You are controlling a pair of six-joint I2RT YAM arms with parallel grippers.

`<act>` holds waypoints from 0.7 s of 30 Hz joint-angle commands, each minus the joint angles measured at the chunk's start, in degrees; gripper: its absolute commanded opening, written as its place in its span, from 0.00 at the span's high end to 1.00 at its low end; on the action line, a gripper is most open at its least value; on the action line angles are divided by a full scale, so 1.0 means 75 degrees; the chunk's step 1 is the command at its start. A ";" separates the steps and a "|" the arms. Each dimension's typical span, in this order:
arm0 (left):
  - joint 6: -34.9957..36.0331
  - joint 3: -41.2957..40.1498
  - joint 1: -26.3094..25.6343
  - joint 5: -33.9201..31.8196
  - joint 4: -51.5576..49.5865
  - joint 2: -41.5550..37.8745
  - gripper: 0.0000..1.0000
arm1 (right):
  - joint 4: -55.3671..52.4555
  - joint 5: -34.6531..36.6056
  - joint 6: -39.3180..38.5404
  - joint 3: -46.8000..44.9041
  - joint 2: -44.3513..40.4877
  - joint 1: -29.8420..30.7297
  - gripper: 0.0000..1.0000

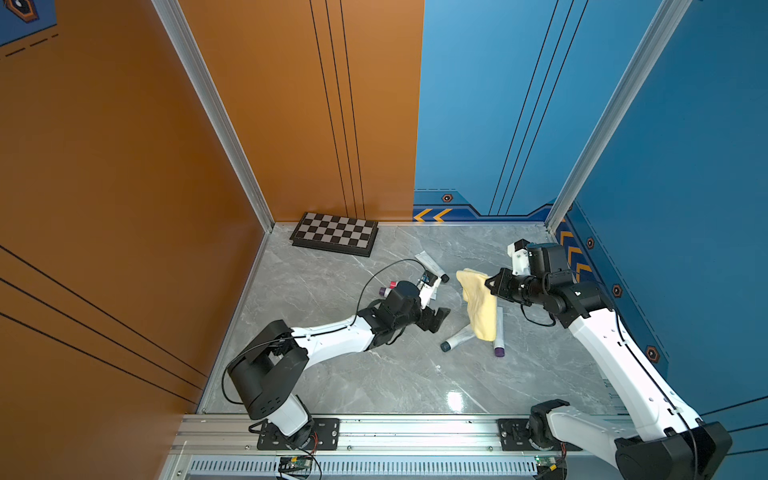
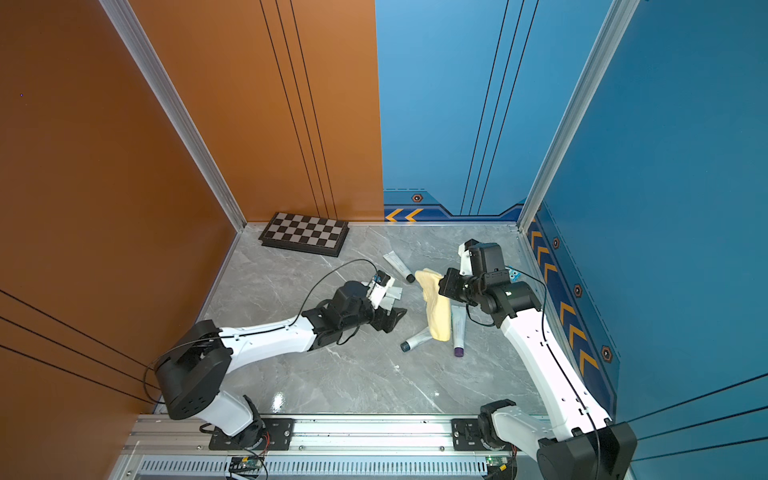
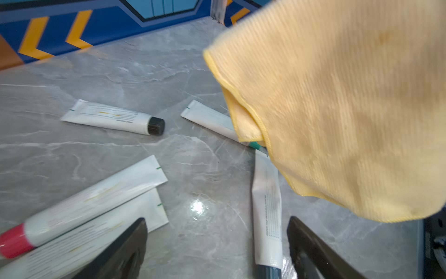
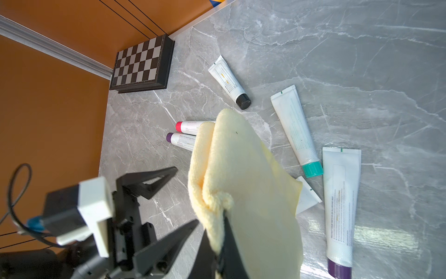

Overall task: Wipe the surface of the toothpaste tube
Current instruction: Move the toothpaste to the center of the board.

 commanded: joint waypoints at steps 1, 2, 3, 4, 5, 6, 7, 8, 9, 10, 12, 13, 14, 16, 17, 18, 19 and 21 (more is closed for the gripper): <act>-0.0407 -0.0049 0.0880 0.0040 -0.1072 0.0119 0.08 | -0.0145 -0.0015 -0.0123 0.0045 -0.0082 -0.0016 1.00; -0.0414 0.0081 0.1108 0.0171 -0.1268 0.0241 0.08 | -0.0144 -0.0014 -0.0123 0.0045 -0.0082 0.0004 1.00; -0.0400 0.0211 0.1310 0.0288 -0.1440 0.0411 0.08 | -0.0145 -0.0025 -0.0123 0.0028 -0.0077 0.0020 1.00; -0.0408 0.0322 0.1497 0.0401 -0.1551 0.0581 0.08 | -0.0136 -0.0029 -0.0124 0.0019 -0.0096 0.0036 1.00; -0.0414 0.0457 0.1697 0.0544 -0.1677 0.0793 0.08 | -0.0133 -0.0026 -0.0125 0.0006 -0.0087 0.0039 1.00; -0.0417 0.0570 0.1875 0.0692 -0.1714 0.1039 0.08 | -0.0133 -0.0036 -0.0126 0.0003 -0.0094 0.0049 1.00; -0.0413 0.0675 0.2010 0.0828 -0.1758 0.1236 0.08 | -0.0133 -0.0037 -0.0135 -0.0010 -0.0099 0.0063 1.00; -0.0414 0.0770 0.2161 0.0914 -0.1769 0.1429 0.08 | -0.0133 -0.0049 -0.0135 -0.0016 -0.0108 0.0080 1.00; -0.0403 0.0851 0.2272 0.0991 -0.1765 0.1602 0.08 | -0.0133 -0.0038 -0.0135 -0.0025 -0.0122 0.0095 1.00; -0.0402 0.0923 0.2354 0.1054 -0.1765 0.1733 0.08 | -0.0133 -0.0027 -0.0135 -0.0031 -0.0146 0.0107 1.00; -0.0333 0.1166 0.2462 0.1183 -0.1765 0.1963 0.08 | -0.0133 -0.0003 -0.0147 -0.0099 -0.0175 0.0140 1.00; -0.0312 0.1253 0.2485 0.1233 -0.1776 0.2049 0.08 | -0.0136 -0.0002 -0.0147 -0.0126 -0.0181 0.0142 1.00; -0.0281 0.1320 0.2527 0.1241 -0.1825 0.2117 0.08 | -0.0133 -0.0002 -0.0158 -0.0161 -0.0193 0.0143 1.00; -0.0195 0.1353 0.2554 0.1137 -0.1900 0.2171 0.08 | -0.0115 -0.0014 -0.0166 -0.0195 -0.0202 0.0157 1.00; -0.0162 0.1366 0.2567 0.1136 -0.1894 0.2181 0.08 | -0.0107 -0.0014 -0.0159 -0.0214 -0.0206 0.0155 1.00; -0.0124 0.1366 0.2566 0.1140 -0.1894 0.2158 0.09 | -0.0098 -0.0020 -0.0159 -0.0226 -0.0210 0.0165 1.00; -0.0098 0.1344 0.2565 0.1136 -0.1894 0.2083 0.09 | -0.0098 -0.0014 -0.0169 -0.0228 -0.0205 0.0168 1.00; -0.0038 0.1326 0.2545 0.1032 -0.1894 0.1927 0.08 | -0.0077 -0.0013 -0.0170 -0.0262 -0.0200 0.0168 1.00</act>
